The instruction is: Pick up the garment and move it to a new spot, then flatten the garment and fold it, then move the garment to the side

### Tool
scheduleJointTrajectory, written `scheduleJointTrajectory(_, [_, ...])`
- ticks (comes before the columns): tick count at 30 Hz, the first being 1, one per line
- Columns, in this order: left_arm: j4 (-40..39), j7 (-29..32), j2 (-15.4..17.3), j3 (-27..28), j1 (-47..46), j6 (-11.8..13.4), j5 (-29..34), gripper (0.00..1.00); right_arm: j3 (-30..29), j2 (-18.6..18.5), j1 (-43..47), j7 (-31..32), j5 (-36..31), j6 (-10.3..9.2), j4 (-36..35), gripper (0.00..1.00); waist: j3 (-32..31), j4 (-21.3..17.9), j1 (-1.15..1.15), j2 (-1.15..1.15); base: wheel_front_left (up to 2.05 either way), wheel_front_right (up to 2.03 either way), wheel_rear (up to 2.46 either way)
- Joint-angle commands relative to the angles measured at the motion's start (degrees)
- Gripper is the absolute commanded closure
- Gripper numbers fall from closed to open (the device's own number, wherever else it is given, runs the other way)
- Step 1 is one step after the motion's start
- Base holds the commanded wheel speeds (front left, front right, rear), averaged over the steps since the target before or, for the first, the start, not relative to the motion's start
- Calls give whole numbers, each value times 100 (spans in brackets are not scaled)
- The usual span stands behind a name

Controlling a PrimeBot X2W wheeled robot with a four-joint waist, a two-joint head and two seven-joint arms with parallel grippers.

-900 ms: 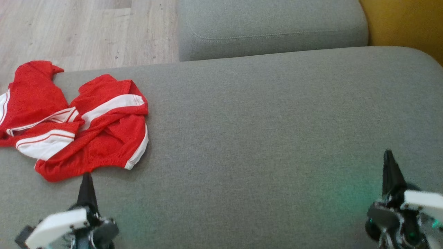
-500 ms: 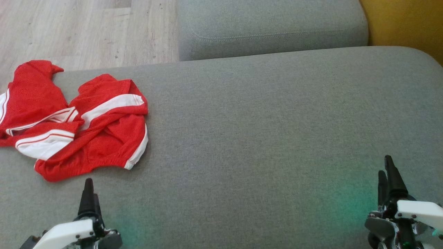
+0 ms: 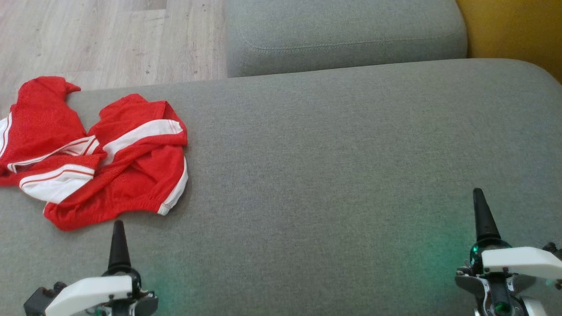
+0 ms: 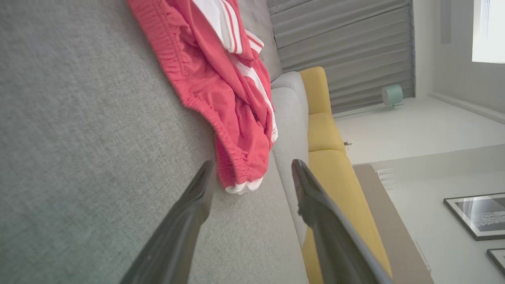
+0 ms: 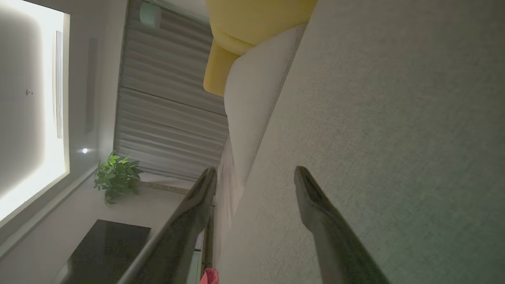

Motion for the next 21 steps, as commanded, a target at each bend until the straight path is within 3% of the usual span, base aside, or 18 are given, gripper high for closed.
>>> scheduleJointTrajectory(1, [-220,-69,33,-22,-170,5,250,0,70,-18,-158,-75,-288,-1,-253,0,-2,0,0,0,0,0,0])
scheduleJointTrajectory(21, [-351,-410,83,-184,-109,15,2016,0,395,-27,-122,-413,-2037,-2,-321,0,1,-2,0,0,0,0,0])
